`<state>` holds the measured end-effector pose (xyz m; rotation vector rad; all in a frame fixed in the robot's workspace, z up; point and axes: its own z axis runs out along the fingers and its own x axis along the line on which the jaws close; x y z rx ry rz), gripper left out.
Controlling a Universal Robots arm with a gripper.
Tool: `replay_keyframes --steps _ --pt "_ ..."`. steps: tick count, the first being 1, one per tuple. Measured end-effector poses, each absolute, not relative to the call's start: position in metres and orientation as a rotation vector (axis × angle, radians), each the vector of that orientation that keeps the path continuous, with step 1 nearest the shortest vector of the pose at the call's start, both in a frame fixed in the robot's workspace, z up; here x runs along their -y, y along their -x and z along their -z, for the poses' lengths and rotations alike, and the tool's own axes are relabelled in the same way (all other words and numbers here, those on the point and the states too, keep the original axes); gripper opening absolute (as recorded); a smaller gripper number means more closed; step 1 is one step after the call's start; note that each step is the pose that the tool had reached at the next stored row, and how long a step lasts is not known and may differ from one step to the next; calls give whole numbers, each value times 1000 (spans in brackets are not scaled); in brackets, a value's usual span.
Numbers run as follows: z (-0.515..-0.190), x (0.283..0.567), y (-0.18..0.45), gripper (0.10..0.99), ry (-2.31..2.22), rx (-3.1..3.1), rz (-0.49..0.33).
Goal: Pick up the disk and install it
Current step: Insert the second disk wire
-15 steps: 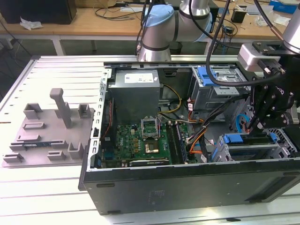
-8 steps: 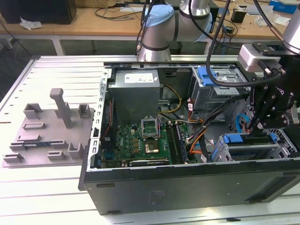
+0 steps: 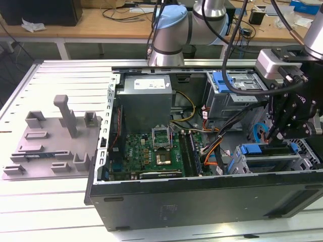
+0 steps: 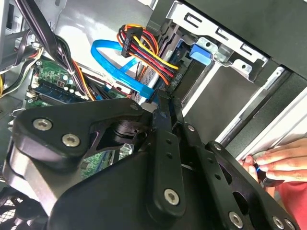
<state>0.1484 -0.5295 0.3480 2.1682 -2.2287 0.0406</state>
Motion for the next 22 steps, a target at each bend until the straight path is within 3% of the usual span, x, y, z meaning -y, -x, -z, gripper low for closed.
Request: replay_keyframes --steps 22 --pt "-344 529 -148 165 -2180 2217 -41"
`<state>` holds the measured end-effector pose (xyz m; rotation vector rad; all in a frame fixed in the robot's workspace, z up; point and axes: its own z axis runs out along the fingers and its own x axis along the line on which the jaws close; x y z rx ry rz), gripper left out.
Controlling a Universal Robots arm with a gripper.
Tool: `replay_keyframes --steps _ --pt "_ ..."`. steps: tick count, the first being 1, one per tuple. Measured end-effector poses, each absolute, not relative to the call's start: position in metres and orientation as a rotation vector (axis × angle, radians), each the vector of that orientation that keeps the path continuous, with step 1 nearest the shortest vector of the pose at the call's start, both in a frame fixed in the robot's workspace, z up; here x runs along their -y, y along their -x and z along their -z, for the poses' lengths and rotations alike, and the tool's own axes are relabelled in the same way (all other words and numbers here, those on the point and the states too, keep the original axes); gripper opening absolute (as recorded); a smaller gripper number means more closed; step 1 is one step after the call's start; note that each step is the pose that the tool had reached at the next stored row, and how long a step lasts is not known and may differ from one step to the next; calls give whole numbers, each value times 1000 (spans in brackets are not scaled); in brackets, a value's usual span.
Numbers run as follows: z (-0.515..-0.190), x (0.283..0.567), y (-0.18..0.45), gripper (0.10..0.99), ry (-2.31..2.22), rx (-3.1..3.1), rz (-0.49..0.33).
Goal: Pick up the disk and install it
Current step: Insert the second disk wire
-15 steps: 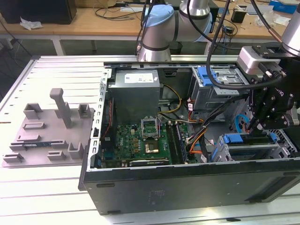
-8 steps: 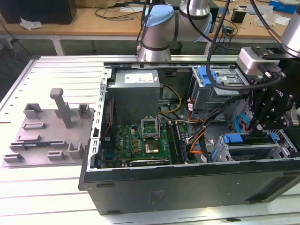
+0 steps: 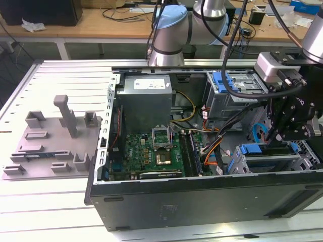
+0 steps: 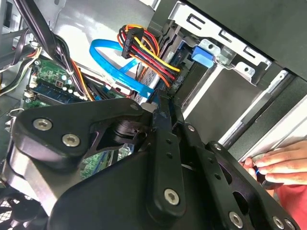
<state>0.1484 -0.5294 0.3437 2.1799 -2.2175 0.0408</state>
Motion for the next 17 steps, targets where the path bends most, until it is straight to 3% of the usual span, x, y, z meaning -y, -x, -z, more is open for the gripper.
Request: replay_keyframes --steps 17 --pt "-340 529 -148 165 -2200 2198 -41"
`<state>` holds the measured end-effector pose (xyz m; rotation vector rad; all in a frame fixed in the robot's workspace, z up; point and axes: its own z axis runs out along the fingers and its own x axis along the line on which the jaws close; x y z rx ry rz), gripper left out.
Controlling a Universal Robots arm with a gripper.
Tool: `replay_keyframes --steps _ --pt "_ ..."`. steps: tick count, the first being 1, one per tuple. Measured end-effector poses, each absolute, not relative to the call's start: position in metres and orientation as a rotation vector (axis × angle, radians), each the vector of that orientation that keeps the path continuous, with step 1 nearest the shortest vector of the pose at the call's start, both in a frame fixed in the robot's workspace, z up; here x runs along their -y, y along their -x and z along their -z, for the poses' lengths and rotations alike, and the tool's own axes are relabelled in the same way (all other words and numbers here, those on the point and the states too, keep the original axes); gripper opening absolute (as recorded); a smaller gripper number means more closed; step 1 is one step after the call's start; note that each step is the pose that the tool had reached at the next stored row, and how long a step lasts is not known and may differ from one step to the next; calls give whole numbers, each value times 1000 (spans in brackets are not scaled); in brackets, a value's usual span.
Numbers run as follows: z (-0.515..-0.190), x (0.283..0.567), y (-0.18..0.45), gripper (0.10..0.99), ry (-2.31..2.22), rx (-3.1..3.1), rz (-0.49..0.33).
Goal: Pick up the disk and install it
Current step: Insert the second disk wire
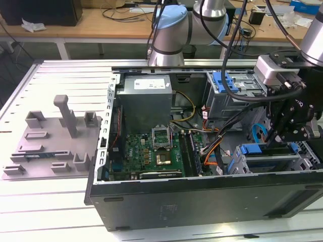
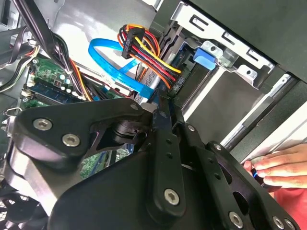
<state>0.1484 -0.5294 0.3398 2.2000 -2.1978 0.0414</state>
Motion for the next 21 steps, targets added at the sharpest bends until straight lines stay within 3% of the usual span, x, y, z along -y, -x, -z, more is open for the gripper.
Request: replay_keyframes --steps 9,12,21 --pt "-339 529 -148 173 -2204 2194 -41" --pt "-339 529 -148 298 -2205 2194 -41" --pt "-361 529 -148 298 -2204 2193 -42"
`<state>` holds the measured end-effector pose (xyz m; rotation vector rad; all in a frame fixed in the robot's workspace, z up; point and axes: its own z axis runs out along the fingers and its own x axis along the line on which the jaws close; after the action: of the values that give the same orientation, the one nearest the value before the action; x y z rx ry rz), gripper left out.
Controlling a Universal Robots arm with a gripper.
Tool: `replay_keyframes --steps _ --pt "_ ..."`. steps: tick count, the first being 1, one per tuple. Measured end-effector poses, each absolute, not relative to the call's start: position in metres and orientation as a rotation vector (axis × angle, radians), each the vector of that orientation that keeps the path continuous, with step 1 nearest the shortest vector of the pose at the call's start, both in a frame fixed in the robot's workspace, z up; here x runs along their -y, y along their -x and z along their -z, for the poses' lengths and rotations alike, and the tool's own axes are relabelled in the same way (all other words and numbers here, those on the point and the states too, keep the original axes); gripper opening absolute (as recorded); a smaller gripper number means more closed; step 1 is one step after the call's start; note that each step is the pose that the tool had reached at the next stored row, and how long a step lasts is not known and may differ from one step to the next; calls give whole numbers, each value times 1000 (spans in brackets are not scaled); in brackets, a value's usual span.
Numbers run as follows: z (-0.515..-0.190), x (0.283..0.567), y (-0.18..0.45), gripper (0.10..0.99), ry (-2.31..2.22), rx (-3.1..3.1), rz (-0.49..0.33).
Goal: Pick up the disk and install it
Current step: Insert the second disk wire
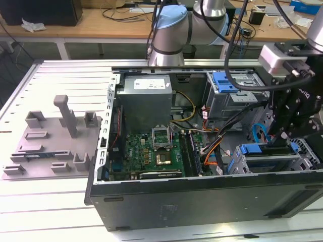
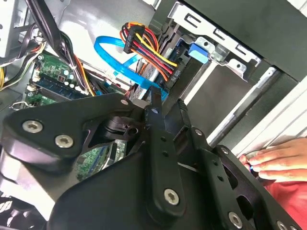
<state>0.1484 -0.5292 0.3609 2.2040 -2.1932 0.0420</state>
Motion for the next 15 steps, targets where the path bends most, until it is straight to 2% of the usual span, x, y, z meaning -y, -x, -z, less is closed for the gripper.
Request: replay_keyframes --steps 6,9,15 --pt "-373 529 -147 286 -2204 2193 -45" --pt "-374 529 -146 106 -2204 2194 -47" --pt "-374 529 -146 106 -2204 2194 -47"
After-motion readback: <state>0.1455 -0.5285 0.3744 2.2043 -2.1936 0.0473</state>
